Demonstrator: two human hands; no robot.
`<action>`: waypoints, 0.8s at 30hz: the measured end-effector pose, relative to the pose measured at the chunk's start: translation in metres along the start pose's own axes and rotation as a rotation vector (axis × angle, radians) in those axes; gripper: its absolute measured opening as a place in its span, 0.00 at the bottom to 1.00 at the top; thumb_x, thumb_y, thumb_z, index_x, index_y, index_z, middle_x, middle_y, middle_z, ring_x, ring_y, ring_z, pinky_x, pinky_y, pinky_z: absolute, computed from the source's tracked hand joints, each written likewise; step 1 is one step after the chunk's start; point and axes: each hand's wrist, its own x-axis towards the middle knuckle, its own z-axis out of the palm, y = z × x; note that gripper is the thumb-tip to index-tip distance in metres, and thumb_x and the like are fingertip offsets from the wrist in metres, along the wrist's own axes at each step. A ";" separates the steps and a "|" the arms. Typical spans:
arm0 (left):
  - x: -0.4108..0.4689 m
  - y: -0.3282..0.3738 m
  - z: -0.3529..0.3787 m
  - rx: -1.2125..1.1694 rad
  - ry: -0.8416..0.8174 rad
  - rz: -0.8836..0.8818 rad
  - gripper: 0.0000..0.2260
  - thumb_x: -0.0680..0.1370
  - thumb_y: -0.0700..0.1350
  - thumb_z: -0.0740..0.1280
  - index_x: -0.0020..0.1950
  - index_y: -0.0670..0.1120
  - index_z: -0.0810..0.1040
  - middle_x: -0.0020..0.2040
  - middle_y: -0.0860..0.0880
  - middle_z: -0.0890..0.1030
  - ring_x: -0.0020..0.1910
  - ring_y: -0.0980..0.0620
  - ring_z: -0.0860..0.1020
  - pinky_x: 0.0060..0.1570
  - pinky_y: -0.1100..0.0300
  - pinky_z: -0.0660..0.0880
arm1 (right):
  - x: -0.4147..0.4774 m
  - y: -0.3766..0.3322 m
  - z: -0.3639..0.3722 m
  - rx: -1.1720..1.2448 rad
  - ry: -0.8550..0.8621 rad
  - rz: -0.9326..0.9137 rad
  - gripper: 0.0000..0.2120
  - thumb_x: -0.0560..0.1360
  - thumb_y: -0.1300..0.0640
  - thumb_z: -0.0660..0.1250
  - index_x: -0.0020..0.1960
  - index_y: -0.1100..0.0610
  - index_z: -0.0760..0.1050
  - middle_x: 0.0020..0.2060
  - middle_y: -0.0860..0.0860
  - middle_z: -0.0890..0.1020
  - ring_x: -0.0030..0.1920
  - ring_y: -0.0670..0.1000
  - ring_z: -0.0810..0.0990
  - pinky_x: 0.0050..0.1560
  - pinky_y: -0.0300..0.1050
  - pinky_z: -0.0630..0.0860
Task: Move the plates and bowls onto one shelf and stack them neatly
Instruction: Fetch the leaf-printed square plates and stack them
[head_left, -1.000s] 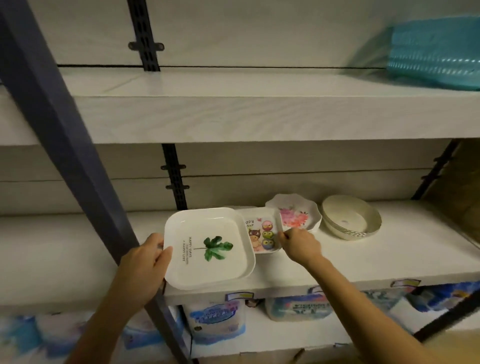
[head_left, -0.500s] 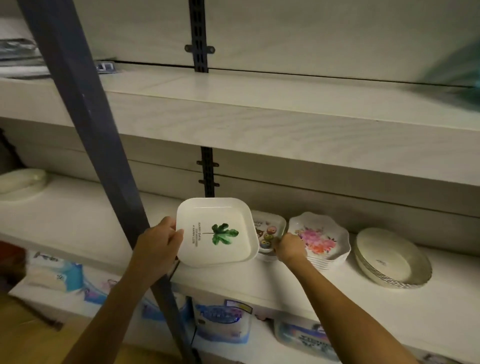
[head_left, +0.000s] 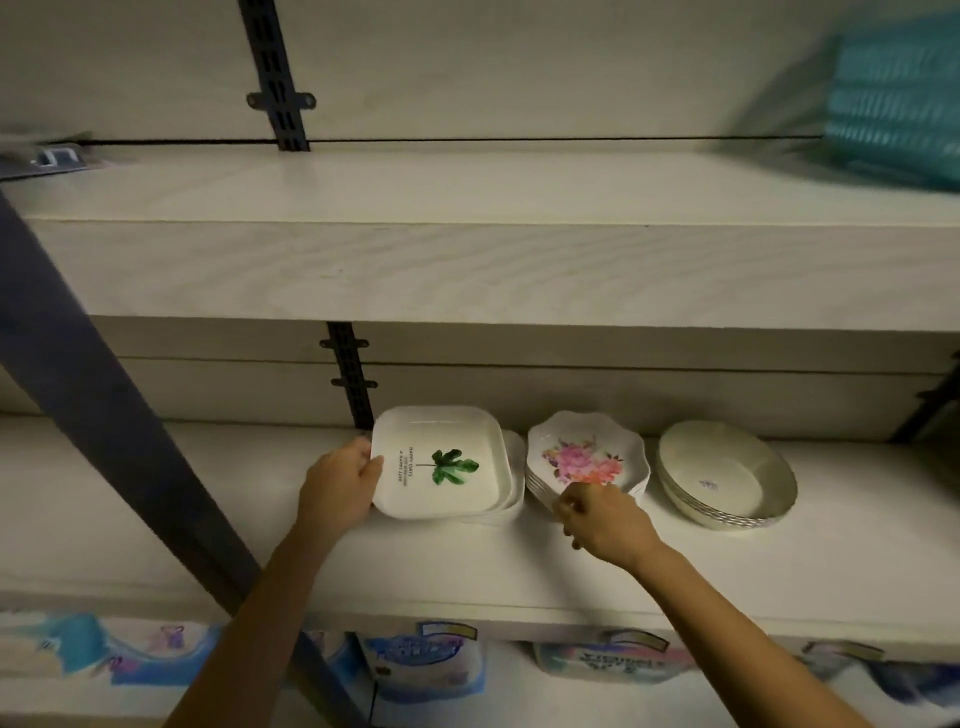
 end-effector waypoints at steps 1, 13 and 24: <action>0.008 -0.001 0.006 0.009 -0.017 -0.003 0.11 0.79 0.42 0.60 0.56 0.39 0.76 0.51 0.39 0.81 0.49 0.42 0.77 0.44 0.57 0.69 | -0.005 0.003 -0.004 -0.024 0.012 0.000 0.15 0.79 0.48 0.57 0.56 0.54 0.77 0.50 0.53 0.84 0.46 0.53 0.83 0.50 0.49 0.80; 0.062 -0.006 0.055 0.002 -0.293 -0.001 0.13 0.78 0.43 0.60 0.60 0.42 0.77 0.54 0.41 0.82 0.52 0.42 0.79 0.50 0.58 0.74 | -0.039 0.027 -0.014 -0.007 0.072 0.127 0.14 0.76 0.45 0.56 0.49 0.49 0.78 0.47 0.48 0.84 0.48 0.53 0.82 0.51 0.49 0.78; 0.038 0.010 0.043 0.442 -0.309 0.076 0.15 0.80 0.48 0.57 0.62 0.42 0.71 0.59 0.42 0.78 0.56 0.44 0.76 0.52 0.53 0.73 | -0.039 0.016 -0.018 -0.072 0.075 0.046 0.14 0.77 0.47 0.56 0.51 0.48 0.79 0.51 0.49 0.83 0.51 0.54 0.80 0.49 0.47 0.76</action>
